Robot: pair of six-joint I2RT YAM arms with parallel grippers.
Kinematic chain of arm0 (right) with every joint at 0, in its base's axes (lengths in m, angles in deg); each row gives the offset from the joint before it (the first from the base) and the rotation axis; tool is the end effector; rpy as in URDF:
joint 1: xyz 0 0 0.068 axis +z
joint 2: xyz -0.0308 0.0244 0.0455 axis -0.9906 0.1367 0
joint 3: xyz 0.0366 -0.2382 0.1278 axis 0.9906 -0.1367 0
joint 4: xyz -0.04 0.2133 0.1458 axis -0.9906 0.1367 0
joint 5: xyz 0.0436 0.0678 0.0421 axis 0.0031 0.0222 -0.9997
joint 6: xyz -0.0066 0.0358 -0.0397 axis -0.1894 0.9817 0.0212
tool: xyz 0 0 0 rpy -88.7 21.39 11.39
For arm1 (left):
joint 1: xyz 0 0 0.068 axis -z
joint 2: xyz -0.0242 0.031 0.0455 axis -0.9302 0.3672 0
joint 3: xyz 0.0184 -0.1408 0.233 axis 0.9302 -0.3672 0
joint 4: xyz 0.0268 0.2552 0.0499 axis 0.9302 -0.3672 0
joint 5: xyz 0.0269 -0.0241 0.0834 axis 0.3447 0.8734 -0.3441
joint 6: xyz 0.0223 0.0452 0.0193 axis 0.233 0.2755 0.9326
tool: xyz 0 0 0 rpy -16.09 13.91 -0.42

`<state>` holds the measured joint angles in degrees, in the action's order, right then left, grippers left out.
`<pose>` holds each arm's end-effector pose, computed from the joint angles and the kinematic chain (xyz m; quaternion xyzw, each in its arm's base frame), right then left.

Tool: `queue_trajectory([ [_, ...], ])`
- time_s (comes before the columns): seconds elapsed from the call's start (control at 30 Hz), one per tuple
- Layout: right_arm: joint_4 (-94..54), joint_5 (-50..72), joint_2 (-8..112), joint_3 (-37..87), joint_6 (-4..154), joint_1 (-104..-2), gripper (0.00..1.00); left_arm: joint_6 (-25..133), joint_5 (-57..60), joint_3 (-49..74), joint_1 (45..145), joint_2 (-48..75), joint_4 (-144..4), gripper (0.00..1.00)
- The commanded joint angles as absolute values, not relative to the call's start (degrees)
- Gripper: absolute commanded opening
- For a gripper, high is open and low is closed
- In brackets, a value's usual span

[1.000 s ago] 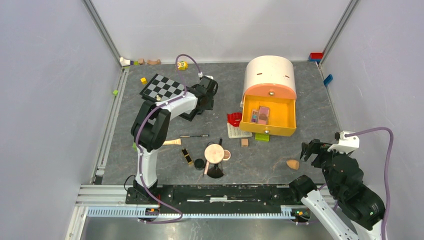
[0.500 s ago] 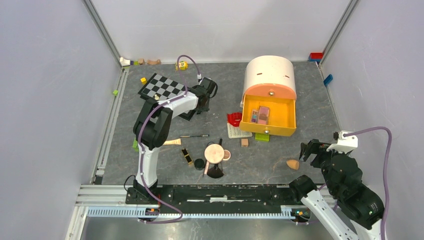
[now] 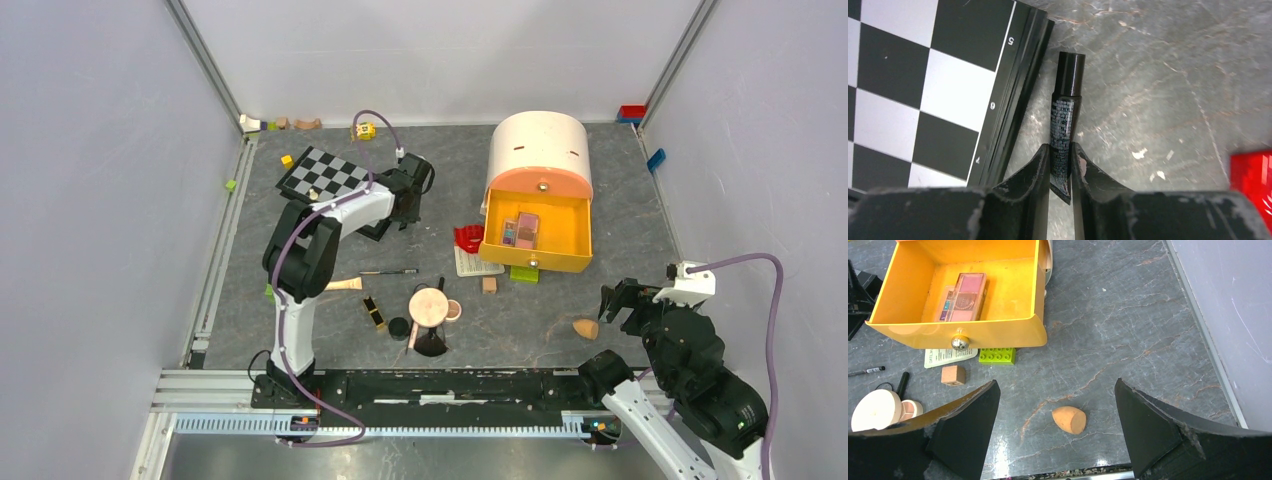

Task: Organize the makeup
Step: Pick up the makeup from the center of the board.

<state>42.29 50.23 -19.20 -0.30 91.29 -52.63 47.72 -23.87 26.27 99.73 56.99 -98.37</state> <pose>0.0127 -0.0143 0.3236 0.1065 0.8057 0.0366 0.5815 0.3823 -0.2199 0.1684 0.0706 0.9515 0.0219 0.2987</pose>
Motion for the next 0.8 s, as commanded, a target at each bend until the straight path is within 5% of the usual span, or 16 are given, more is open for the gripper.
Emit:
queue_trajectory([
  [0.0,39.85,50.27,-18.68,0.66,91.06,-52.39,0.92,44.47,-18.44,25.45,100.12,47.38,-98.51,0.21],
  [0.37,40.76,51.75,-19.29,1.52,91.31,-52.35,0.92,35.26,-8.63,24.30,102.36,30.78,-97.56,0.21],
  [0.77,41.90,52.04,-20.74,1.85,92.37,-52.38,0.92,22.48,-14.17,26.83,119.56,26.03,-93.21,0.21],
])
